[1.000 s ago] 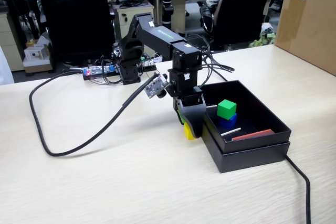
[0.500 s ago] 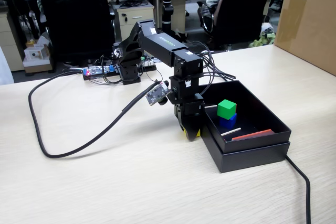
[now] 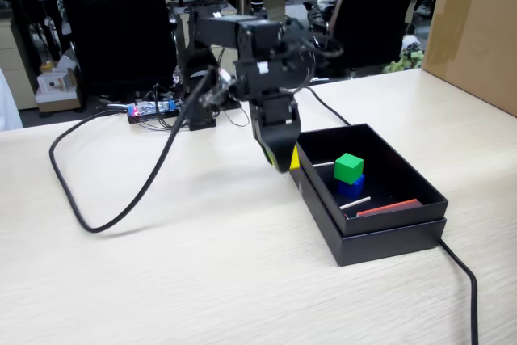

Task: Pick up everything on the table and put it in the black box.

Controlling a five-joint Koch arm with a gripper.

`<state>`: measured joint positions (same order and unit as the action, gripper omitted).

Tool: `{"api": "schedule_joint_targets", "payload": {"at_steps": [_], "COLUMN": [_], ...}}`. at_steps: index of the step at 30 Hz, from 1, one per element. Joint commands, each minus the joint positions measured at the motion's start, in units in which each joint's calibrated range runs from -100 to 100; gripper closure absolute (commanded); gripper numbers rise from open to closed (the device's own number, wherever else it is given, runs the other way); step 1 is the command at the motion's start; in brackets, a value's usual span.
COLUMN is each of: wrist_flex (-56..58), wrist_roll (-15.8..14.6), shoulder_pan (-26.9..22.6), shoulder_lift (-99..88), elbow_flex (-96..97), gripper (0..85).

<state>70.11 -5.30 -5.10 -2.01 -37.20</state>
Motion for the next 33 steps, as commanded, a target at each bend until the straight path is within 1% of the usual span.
{"api": "schedule_joint_targets", "payload": {"at_steps": [1, 7, 10, 14, 18, 30, 33], "wrist_flex": [-0.09, -0.09, -0.09, -0.09, -0.09, -0.09, -0.09], "wrist_roll": [1.27, 1.32, 1.32, 1.32, 1.27, 0.88, 0.88], "shoulder_pan": [-1.42, -6.20, -9.13, -11.33, -12.55, -12.84, -13.14], "shoulder_lift": [-9.98, -11.48, -6.08, 0.11, 6.19, 14.46, 16.06], "elbow_flex": [-2.69, -3.51, -8.41, -12.58, -15.30, -14.21, -13.66], "gripper": [75.9, 75.7, 75.5, 75.5, 75.4, 75.3, 71.6]}}
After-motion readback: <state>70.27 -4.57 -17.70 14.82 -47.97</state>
